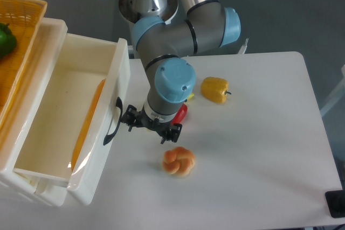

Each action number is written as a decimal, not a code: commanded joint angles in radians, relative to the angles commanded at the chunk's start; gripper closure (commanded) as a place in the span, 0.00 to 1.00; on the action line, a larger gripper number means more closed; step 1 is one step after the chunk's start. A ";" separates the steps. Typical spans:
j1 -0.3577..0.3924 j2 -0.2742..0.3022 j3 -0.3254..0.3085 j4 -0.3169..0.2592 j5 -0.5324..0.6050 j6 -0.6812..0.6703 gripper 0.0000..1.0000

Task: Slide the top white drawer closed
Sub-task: 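Push the drawer front with the gripper toward the cabinet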

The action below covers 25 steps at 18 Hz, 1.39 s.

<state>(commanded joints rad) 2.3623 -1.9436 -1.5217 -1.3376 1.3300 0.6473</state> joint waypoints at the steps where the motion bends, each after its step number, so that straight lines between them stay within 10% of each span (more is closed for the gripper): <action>1: 0.000 0.000 0.002 0.000 -0.006 0.000 0.00; 25: 0.020 -0.041 0.011 0.005 0.000 0.000 0.00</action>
<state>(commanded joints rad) 2.3823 -1.9850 -1.5110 -1.3330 1.3300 0.6473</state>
